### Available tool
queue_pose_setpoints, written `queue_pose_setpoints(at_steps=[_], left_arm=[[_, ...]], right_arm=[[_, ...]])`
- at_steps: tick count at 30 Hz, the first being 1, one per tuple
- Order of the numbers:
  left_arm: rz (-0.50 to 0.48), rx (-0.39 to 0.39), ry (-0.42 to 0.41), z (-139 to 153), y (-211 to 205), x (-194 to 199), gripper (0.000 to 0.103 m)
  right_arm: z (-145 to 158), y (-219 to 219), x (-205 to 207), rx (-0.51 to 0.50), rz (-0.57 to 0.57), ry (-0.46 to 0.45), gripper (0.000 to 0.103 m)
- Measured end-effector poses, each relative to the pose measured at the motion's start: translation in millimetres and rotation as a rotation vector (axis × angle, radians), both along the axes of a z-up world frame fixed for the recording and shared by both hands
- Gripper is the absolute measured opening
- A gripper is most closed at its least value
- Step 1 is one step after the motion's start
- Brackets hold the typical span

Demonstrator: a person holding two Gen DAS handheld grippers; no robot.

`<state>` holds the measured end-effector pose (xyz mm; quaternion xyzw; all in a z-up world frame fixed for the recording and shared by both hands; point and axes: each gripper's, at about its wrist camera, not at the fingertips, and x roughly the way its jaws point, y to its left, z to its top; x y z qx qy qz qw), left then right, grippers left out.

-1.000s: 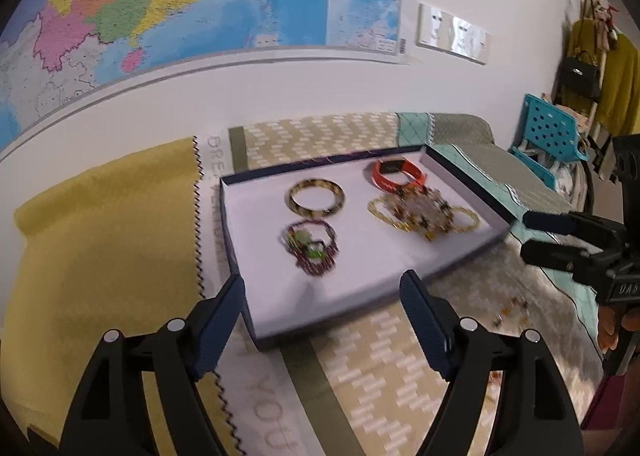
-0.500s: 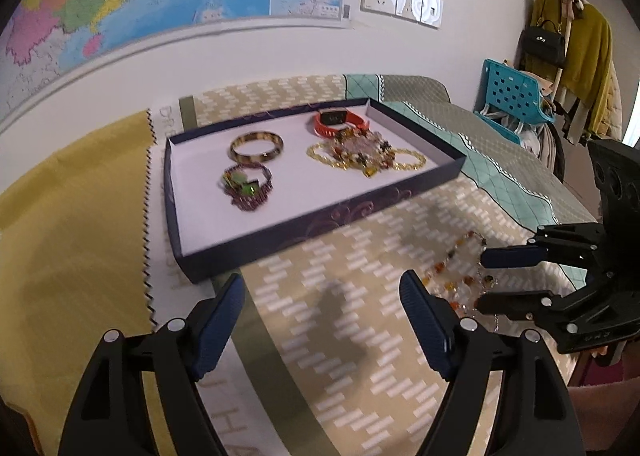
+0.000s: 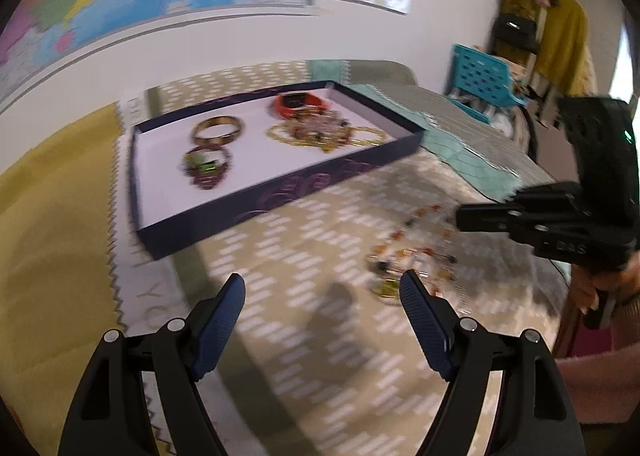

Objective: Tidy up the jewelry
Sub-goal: 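Grasp the long amber-bead necklace with the right gripper while the left approaches the gold pendant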

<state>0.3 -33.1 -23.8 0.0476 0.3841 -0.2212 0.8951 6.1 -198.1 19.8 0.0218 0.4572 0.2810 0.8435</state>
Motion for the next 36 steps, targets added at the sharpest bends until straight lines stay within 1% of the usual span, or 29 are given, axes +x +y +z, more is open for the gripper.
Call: queue_pose_setpoints(at_steps=[2,3,4,5,6,7,9,10,12,14,15,16,18,21,23,25,27,29,31,34,35,36], left_arm=[[-0.045,0.012,-0.003,-2,-11,-3,0.077],[-0.059,0.018,0.000,-3,-15,-3,0.073],[-0.069,0.032,0.010,-5,-20,-2,0.066],[-0.073,0.046,0.026,-9,-24,0,0.062],[-0.074,0.052,0.039,-12,-27,2,0.055],[-0.075,0.054,0.051,-14,-29,3,0.052],[-0.077,0.048,0.050,-15,-30,4,0.050],[-0.086,0.034,0.054,-15,-30,4,0.046],[-0.092,0.023,0.064,-15,-31,6,0.043],[-0.082,0.040,0.058,-16,-32,6,0.035],[-0.082,0.037,0.060,-15,-32,7,0.025],[-0.085,0.030,0.065,-15,-32,7,0.013],[-0.083,0.018,0.070,-15,-30,8,0.012],[-0.054,0.019,0.062,-14,-25,8,0.011],[-0.035,0.015,0.061,-13,-20,7,0.011],[-0.012,0.008,0.062,-13,-11,7,0.010],[0.007,-0.003,0.069,-13,-3,6,0.010],[0.017,-0.012,0.076,-14,3,5,0.011],[0.027,-0.007,0.074,-13,8,4,0.011],[0.034,0.005,0.070,-13,10,3,0.012],[0.033,0.003,0.071,-13,10,3,0.013],[0.030,0.000,0.071,-13,10,2,0.016]], right_arm=[[-1,3,0,0.000,0.003,-0.002,0.018],[-2,5,-1,0.003,0.006,0.000,0.019],[-3,7,0,0.006,0.008,0.002,0.020],[-3,8,0,0.007,0.007,0.001,0.020],[-4,9,0,0.013,0.008,0.003,0.023],[-4,10,0,0.017,0.010,0.003,0.024],[-4,11,1,0.013,0.006,-0.001,0.025],[-4,10,1,0.014,0.003,0.000,0.029],[-6,8,2,0.020,-0.010,0.005,0.034],[-7,7,3,0.027,-0.018,0.009,0.035],[-8,7,3,0.029,-0.020,0.011,0.035],[-8,6,3,0.030,-0.022,0.011,0.035],[-8,6,3,0.032,-0.023,0.011,0.035],[-6,8,3,0.026,-0.020,0.000,0.035],[-6,13,1,0.006,-0.011,-0.013,0.038],[-5,19,-1,-0.010,0.007,-0.030,0.049],[-5,28,-4,-0.044,0.033,-0.051,0.052],[-7,38,-5,-0.078,0.055,-0.066,0.057],[-9,49,-6,-0.116,0.080,-0.085,0.059],[-16,66,-7,-0.215,0.102,-0.102,0.060],[-15,67,-7,-0.224,0.102,-0.110,0.059],[-16,67,-6,-0.223,0.105,-0.105,0.057]])
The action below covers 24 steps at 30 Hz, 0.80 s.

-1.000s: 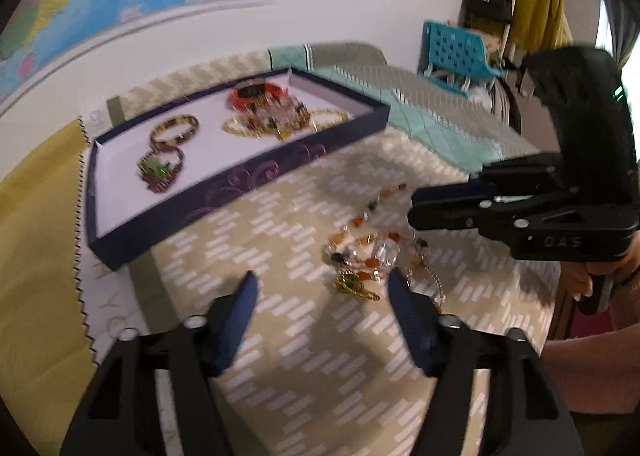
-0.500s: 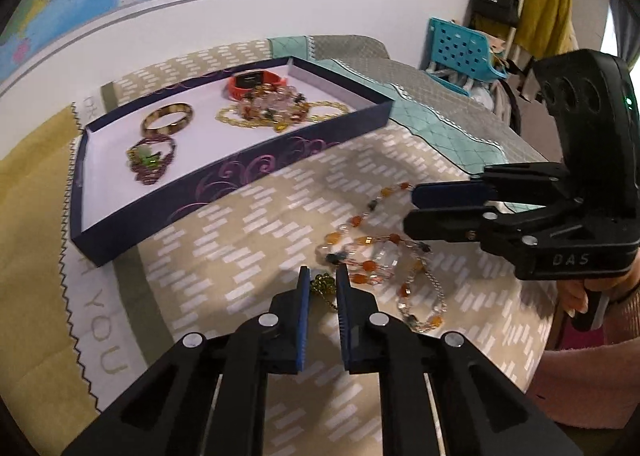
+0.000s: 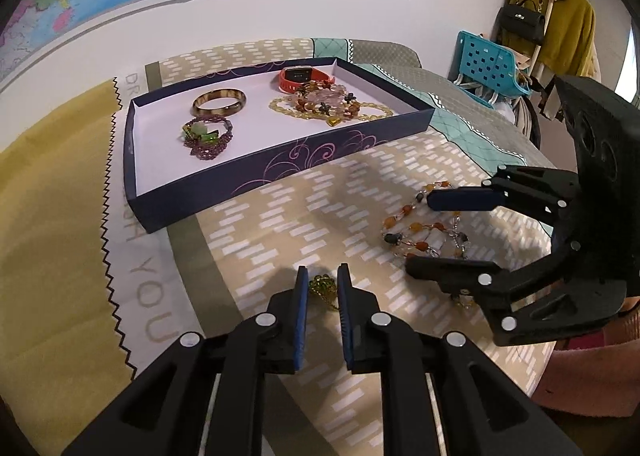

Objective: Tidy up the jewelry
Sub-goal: 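Grasp the long amber-bead necklace with the right gripper while the left approaches the gold pendant, then lift the amber necklace up with the right gripper while the left grasps the gold-green pendant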

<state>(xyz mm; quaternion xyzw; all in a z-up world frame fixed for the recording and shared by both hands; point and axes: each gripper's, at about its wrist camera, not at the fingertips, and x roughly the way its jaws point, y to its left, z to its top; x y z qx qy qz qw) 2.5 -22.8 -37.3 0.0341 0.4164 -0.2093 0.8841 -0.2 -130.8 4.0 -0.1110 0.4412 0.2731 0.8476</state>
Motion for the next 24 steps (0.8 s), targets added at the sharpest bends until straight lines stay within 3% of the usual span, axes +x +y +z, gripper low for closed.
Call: queue_pose_setpoints(at_steps=[2,4,5,9,12,14,24], left_arm=[[-0.007,-0.004,-0.002,0,0,-1,0.023],[-0.012,-0.001,-0.005,0,-1,-2,0.034],[-0.015,0.001,-0.006,0,-1,-2,0.035],[-0.009,0.004,-0.008,0,-2,-2,0.032],[0.007,0.015,-0.009,-1,0,0,0.013],[0.011,-0.003,-0.001,-1,3,0,0.012],[0.019,-0.030,-0.024,9,8,-4,0.012]], right_arm=[[0,-2,0,0.004,-0.009,0.001,0.048],[1,-4,0,0.009,-0.020,0.003,0.028],[1,-5,1,0.009,-0.026,0.003,0.025],[2,-12,3,0.060,-0.041,0.031,0.021],[5,-19,6,0.137,-0.050,0.072,0.012],[8,-26,8,0.189,-0.062,0.092,0.006],[42,-54,13,0.373,-0.108,0.084,0.006]])
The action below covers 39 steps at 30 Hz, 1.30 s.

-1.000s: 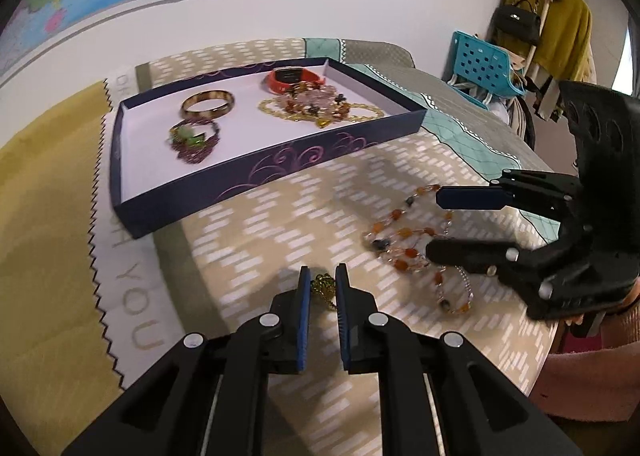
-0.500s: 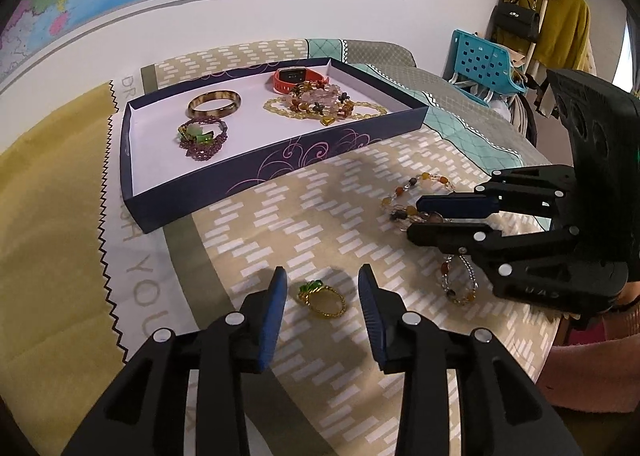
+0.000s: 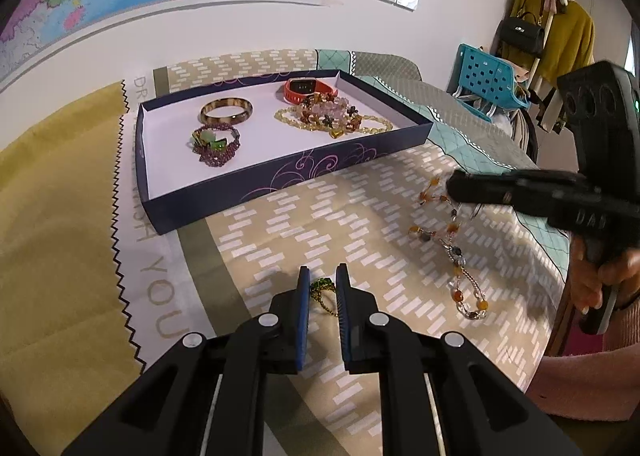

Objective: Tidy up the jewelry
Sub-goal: 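Lift the amber necklace up with the right gripper while the left grasps the gold-green pendant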

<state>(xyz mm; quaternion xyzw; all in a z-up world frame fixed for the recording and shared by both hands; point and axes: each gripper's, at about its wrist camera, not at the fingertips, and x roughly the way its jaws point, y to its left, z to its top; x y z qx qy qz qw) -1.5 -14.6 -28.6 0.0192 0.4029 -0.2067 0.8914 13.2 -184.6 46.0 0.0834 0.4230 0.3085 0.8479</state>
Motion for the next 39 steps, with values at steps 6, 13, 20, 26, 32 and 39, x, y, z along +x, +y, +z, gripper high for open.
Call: queue_pose_setpoints(at_steps=[6,13,20,26,32,39], left_arm=[[-0.010,0.012,-0.003,-1,5,-6,0.041],[-0.015,0.031,0.012,-6,5,-5,0.038],[-0.042,0.034,0.025,-9,-5,-2,0.010],[-0.026,-0.002,0.000,2,0,-3,0.002],[-0.017,-0.043,-0.058,26,10,-4,0.002],[-0.038,-0.050,-0.033,23,14,-3,0.050]], right_arm=[[23,-7,-1,0.020,-0.019,-0.058,0.006],[34,-7,3,0.007,-0.020,-0.092,0.006],[53,-6,4,0.008,-0.017,-0.145,0.006],[79,-6,6,0.009,-0.016,-0.217,0.006],[102,-8,8,0.021,-0.023,-0.278,0.006],[106,-7,11,0.018,-0.024,-0.285,0.006]])
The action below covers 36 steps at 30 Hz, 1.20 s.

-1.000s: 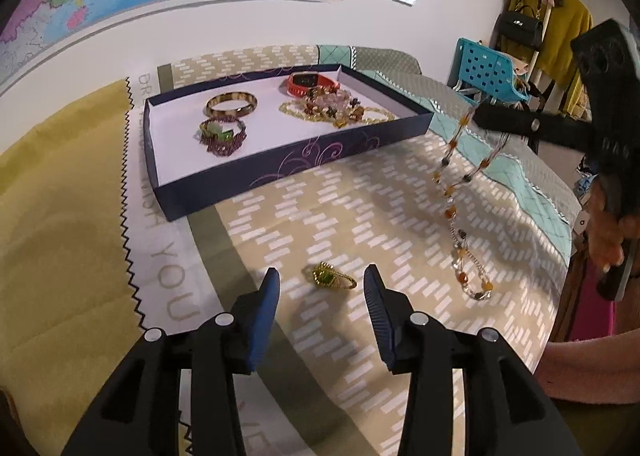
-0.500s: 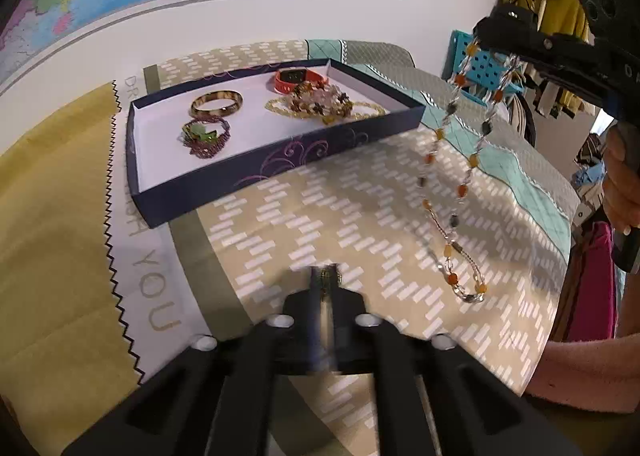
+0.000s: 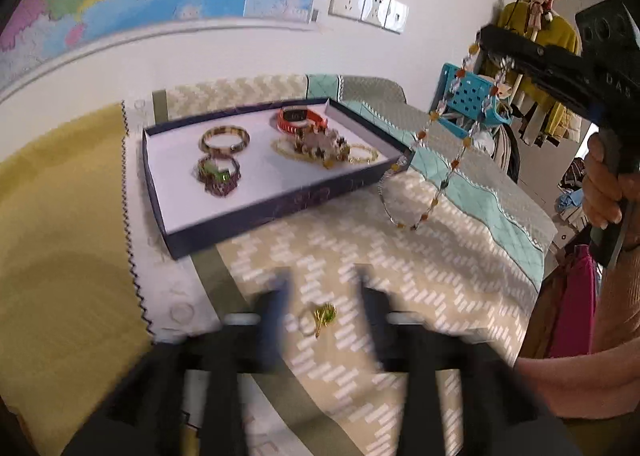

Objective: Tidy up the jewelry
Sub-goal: 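Lift the amber necklace up with the right gripper while the left grasps the gold-green pendant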

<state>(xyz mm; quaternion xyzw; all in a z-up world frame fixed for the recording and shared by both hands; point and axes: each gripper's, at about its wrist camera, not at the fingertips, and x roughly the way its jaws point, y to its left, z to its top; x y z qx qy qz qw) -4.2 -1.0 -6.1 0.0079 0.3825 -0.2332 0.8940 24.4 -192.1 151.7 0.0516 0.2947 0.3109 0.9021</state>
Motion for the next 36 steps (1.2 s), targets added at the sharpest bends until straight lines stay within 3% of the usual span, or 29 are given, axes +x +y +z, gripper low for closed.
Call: queue_pose_setpoints(at_steps=[3,6,8,9,13,23,24,25,27,29,33,35,36], left_arm=[[-0.026,0.061,0.027,-16,-10,-2,0.049],[-0.037,0.111,0.057,-31,-19,0,0.024],[-0.035,0.133,0.035,-33,-22,-1,0.017],[-0.031,0.136,0.032,-33,-22,-1,0.008],[-0.023,0.109,0.039,-30,-19,4,0.002],[0.001,0.049,-0.032,6,-8,9,0.002],[-0.004,0.042,-0.029,7,-7,9,0.008],[-0.023,0.035,-0.019,6,-7,9,0.027],[-0.036,0.052,-0.020,1,-10,6,0.043],[-0.062,0.097,0.000,-11,-19,5,0.042],[-0.061,0.142,0.042,-31,-26,13,0.021],[-0.062,0.140,0.037,-31,-27,16,0.017],[-0.063,0.138,0.037,-31,-27,17,0.009]], right_arm=[[-6,2,2,-0.009,0.004,0.022,0.006],[-12,4,3,-0.015,0.008,0.037,0.006],[-14,5,4,-0.020,0.010,0.042,0.006],[-14,6,4,-0.021,0.013,0.044,0.006],[-8,6,3,-0.024,0.016,0.026,0.006],[24,5,10,-0.019,0.023,-0.054,0.006],[25,5,10,-0.014,0.026,-0.057,0.006],[25,5,11,-0.012,0.028,-0.055,0.006],[22,5,11,-0.016,0.031,-0.049,0.006],[17,6,12,-0.017,0.033,-0.033,0.006],[7,8,15,-0.021,0.032,-0.003,0.006],[3,9,14,-0.025,0.032,0.006,0.006],[1,9,14,-0.028,0.032,0.013,0.006]])
